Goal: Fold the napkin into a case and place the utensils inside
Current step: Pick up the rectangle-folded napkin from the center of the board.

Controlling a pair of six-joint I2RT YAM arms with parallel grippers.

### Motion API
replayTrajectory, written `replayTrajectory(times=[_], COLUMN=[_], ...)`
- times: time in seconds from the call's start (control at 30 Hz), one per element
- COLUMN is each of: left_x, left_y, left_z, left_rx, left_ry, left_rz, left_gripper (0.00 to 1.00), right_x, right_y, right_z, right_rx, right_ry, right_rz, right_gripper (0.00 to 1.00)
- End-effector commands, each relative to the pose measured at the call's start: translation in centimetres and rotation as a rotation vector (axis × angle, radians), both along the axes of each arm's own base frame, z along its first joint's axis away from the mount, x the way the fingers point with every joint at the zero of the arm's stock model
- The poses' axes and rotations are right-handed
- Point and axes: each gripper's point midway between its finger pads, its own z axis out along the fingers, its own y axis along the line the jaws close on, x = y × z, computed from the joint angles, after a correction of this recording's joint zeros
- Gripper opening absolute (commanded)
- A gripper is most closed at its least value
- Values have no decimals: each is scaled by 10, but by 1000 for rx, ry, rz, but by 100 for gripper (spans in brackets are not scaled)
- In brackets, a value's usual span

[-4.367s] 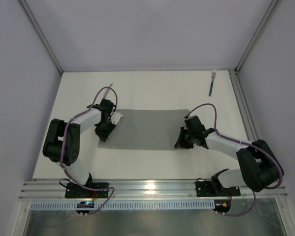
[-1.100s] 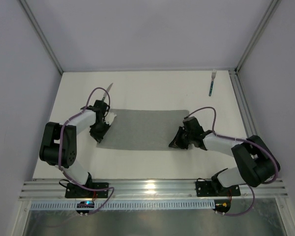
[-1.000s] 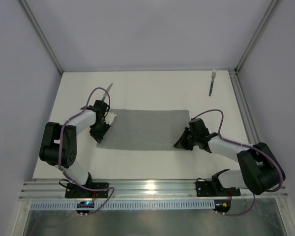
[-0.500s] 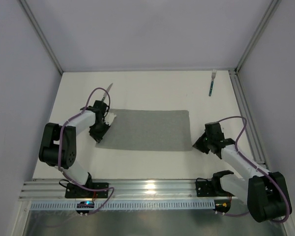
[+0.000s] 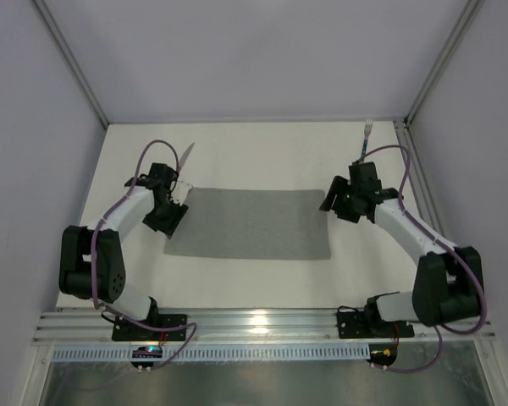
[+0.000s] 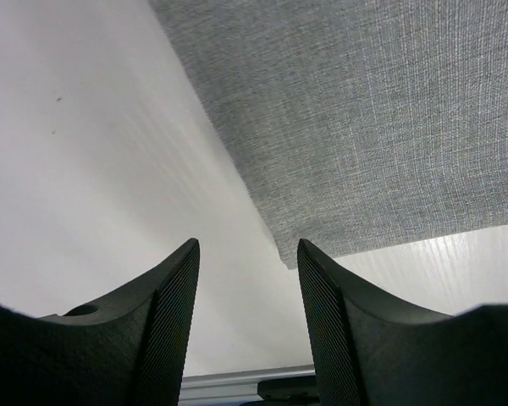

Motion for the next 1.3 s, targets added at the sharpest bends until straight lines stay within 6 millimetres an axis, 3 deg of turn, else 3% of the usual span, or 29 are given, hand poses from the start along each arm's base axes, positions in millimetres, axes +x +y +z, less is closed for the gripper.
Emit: replayTrajectory(times=[0.0, 0.03, 0.07, 0.13, 0.17, 0.3, 0.37, 0.4, 0.5, 0.53, 0.6, 0.7, 0.8, 0.9, 1.03, 1.27], left_x=[-5, -8, -15, -19, -20, -23, -23, -23, -24, -24, -25, -24, -24, -23, -22, -21], left_y=[5, 6, 9, 10, 10, 8, 3, 3, 3, 3, 4, 5, 5, 5, 5, 3], left_z=[20, 19, 14, 9, 7, -1, -3, -4, -7, -9, -12, -14, -14, -15, -16, -16], left_rx=[-27, -30, -31, -41, -50, -57, -84, -85, -87, -85, -76, -73, -72, -72, -76, -82], left_ry=[-7, 2, 24, 41, 42, 54, 64, 65, 75, 76, 81, 81, 74, 71, 69, 67], left_rz=[65, 75, 90, 97, 97, 102, 104, 104, 101, 101, 101, 100, 97, 97, 90, 87], left_gripper=[54, 55, 56, 56, 56, 57, 57, 57, 55, 54, 53, 51, 51, 51, 50, 50], right_x=[50, 67, 76, 94, 97, 99, 86, 81, 40, 33, 6, -22, -65, -86, -100, -98], right_y=[6, -1, -4, -9, -8, -2, -4, -7, -15, -16, -20, -19, -12, -9, -4, 9], right_z=[6, 12, -2, -1, -13, -26, -36, -32, -50, -39, -49, -48, -65, -71, -78, -87], right_rx=[-22, -22, -36, -48, -46, -18, -15, -24, -41, -36, -40, -7, 55, 90, 115, 184], right_ry=[-35, -53, -29, -34, -1, 36, 68, 58, 125, 96, 142, 157, 214, 225, 241, 254], right_rz=[125, 104, 112, 105, 128, 159, 151, 134, 103, 89, 66, 41, 17, -10, -20, -19], right_gripper=[66, 66, 66, 66, 66, 66, 66, 66, 66, 66, 67, 67, 67, 65, 61, 50])
